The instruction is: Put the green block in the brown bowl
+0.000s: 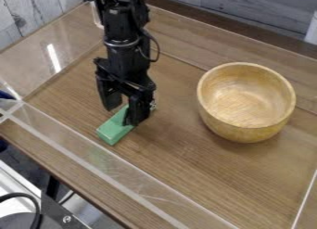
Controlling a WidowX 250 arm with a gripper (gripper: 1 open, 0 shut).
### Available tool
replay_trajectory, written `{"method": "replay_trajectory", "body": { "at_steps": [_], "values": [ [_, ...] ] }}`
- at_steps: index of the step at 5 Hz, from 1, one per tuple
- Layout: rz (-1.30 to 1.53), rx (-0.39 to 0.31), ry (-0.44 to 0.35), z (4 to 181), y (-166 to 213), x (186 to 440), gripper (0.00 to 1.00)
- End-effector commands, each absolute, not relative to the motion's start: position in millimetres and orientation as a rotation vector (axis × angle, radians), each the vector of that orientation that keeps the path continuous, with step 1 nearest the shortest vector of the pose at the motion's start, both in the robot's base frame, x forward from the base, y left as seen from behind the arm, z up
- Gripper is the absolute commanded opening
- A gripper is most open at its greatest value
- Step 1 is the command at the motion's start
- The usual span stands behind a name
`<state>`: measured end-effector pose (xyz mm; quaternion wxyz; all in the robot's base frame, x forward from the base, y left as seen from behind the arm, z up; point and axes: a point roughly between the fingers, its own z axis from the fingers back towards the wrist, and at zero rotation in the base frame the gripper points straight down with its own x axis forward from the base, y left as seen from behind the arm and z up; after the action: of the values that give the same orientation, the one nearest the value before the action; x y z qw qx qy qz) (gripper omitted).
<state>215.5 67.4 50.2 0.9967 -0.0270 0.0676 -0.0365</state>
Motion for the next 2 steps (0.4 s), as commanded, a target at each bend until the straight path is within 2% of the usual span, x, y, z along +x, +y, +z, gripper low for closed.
{"method": "replay_trajectory", "body": {
  "at_steps": [1, 2],
  "values": [
    [-0.063, -0.035, 0.081, 61.0, 72.1, 223.0, 1.00],
    [-0.061, -0.037, 0.083, 59.4, 72.0, 222.9, 1.00]
  ]
}}
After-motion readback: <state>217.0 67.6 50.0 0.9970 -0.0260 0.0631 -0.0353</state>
